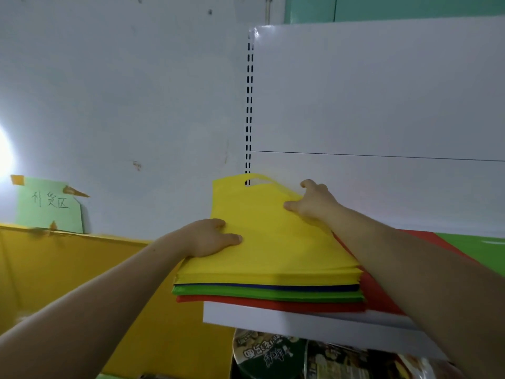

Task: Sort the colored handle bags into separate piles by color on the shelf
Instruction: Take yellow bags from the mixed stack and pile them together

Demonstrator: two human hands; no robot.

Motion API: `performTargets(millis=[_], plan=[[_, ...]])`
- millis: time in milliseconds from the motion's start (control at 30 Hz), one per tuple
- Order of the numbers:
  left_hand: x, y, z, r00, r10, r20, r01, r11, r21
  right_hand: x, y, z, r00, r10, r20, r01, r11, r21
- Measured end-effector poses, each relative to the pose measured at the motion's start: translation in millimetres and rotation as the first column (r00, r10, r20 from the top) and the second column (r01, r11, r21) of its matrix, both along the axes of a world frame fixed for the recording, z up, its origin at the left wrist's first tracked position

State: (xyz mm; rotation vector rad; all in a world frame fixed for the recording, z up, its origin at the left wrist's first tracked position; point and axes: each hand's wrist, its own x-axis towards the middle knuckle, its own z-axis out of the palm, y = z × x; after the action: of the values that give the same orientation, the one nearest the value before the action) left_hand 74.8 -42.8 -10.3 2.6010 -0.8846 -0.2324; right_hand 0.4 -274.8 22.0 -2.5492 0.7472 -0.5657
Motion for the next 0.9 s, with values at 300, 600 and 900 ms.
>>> performTargets(millis=[300,600,900], plan=[[-8,2,2,0.999,0.040,-0.010,-0.041,0.997,-0.070,-9,-9,2,0.981,-0.003,0.194,-0.021,0.993,0.117],[-5,12,5,0.995,0.096,-0.023,-0.098,0.932,-0.348,-35,16,20,0.721,0.194,0.665,-0.216,0.975,-0.051],[-24,30,28,0.958,-0.127,-0.257,-0.164,0.493,-0.854,-56,11,47,0.524,0.073,0.849,-0.314,0.943,0.113]])
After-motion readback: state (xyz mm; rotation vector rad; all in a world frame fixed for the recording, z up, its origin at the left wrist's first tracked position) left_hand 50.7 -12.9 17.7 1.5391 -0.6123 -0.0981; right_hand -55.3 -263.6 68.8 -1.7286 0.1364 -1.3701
